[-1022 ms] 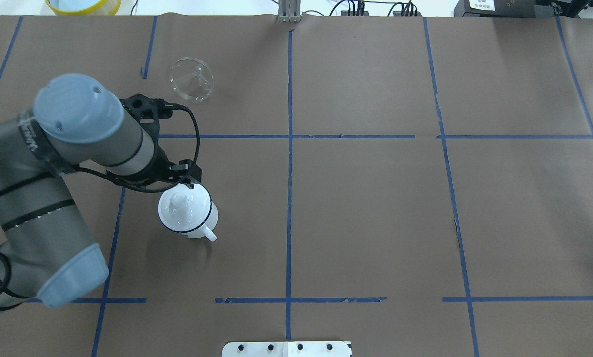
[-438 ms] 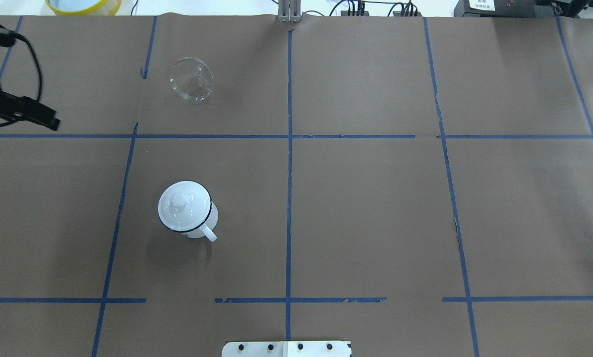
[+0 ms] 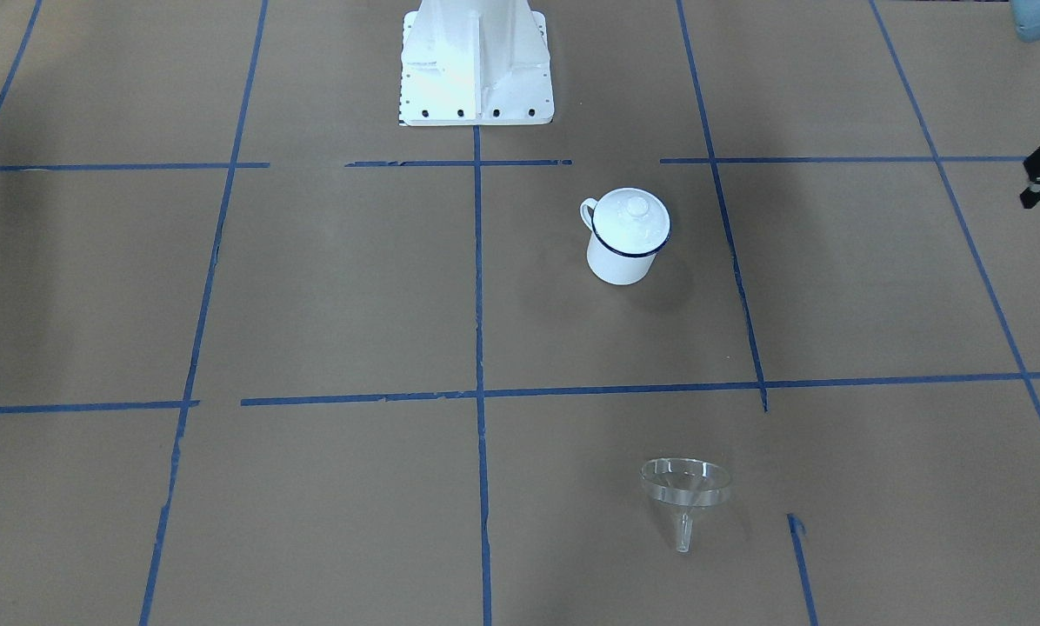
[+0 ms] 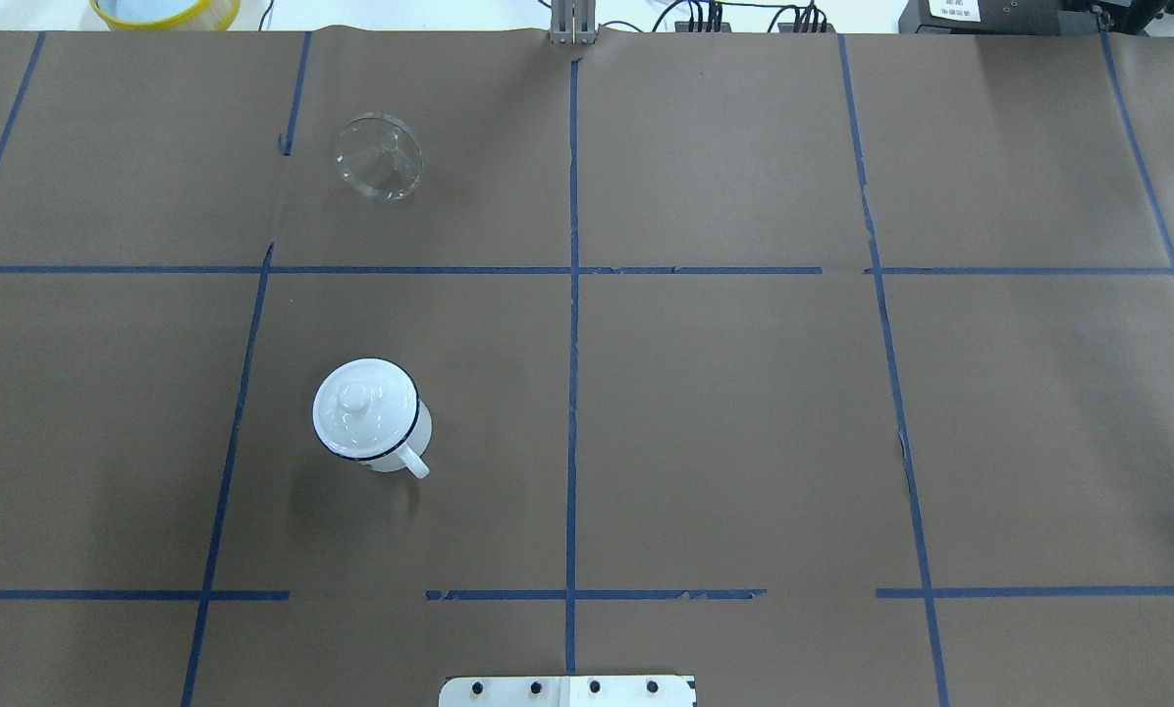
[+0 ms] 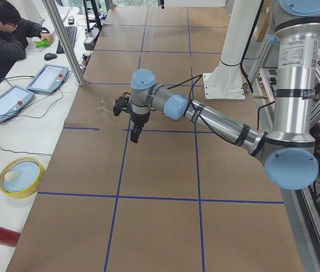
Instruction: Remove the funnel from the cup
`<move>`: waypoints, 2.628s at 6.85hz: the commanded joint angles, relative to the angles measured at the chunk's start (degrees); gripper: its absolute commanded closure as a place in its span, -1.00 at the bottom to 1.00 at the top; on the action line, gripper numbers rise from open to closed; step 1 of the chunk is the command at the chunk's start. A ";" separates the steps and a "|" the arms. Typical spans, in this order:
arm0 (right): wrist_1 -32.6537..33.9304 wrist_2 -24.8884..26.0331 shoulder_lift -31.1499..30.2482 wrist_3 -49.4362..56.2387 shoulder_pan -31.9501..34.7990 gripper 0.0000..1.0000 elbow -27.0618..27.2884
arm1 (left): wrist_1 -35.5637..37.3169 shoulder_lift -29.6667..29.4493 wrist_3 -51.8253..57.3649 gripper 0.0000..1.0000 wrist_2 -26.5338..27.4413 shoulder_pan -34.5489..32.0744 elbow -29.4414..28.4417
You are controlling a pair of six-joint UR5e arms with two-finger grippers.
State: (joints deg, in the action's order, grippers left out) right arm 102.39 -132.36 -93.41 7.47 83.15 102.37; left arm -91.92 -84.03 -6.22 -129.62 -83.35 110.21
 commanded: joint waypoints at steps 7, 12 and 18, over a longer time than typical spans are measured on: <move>0.00 0.00 -0.01 0.00 0.00 -1.00 -0.06 | 2.36 4.05 7.98 -1.00 -5.21 -8.76 -6.40; 0.00 0.00 -0.01 0.00 0.00 -1.00 -0.06 | 1.92 3.70 7.97 -1.00 -4.77 -8.76 -5.71; 0.00 0.00 -0.01 0.00 0.00 -1.00 -0.06 | 1.92 3.70 7.97 -1.00 -4.94 -8.76 -5.53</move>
State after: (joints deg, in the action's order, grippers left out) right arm 102.39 -132.36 -93.43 7.47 83.15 102.31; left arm -90.00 -80.26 1.76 -134.60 -92.11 104.62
